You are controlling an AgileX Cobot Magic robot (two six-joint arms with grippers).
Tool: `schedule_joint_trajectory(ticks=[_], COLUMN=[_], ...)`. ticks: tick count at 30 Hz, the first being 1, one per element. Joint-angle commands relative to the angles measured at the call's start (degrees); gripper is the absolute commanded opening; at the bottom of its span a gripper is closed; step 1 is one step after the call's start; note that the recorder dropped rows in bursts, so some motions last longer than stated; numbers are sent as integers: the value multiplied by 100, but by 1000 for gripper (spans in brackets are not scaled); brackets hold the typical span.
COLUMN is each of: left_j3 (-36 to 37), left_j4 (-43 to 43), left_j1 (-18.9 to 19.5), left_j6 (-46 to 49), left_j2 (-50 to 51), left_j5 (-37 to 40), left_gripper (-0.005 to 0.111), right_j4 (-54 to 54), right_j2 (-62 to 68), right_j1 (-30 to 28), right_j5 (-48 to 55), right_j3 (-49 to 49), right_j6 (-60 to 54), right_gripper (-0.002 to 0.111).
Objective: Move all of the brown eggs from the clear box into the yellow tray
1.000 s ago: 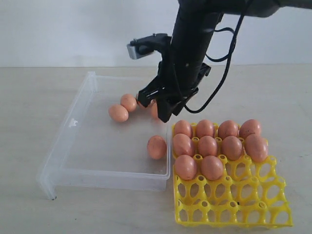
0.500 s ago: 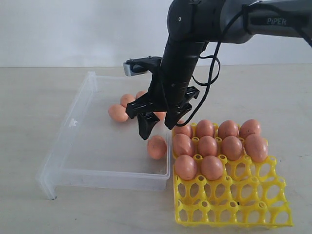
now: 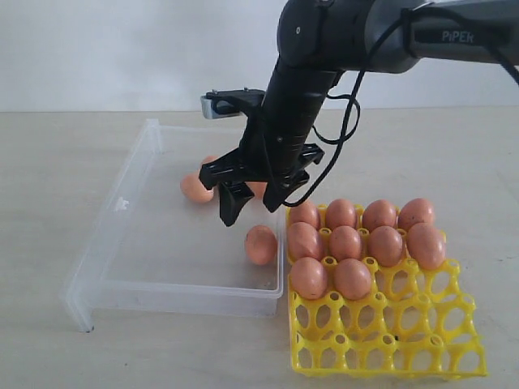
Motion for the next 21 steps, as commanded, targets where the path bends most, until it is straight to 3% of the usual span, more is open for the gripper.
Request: schedule_joint_trajectory(ticks=[1,21], left_j3=[15,15], left_j4=[-14,-14], left_j1=[19,19], left_j6=[13,13], left_j2=[-12,-12], left_j5=[-47,-47], left_gripper=[4,4], right_j4=[14,-90], right_j2=[149,899], right_j1=[2,2], right_j5=[-50,329], right_j3=[-25,-25], right_j6=[-6,242], right_gripper=[62,61])
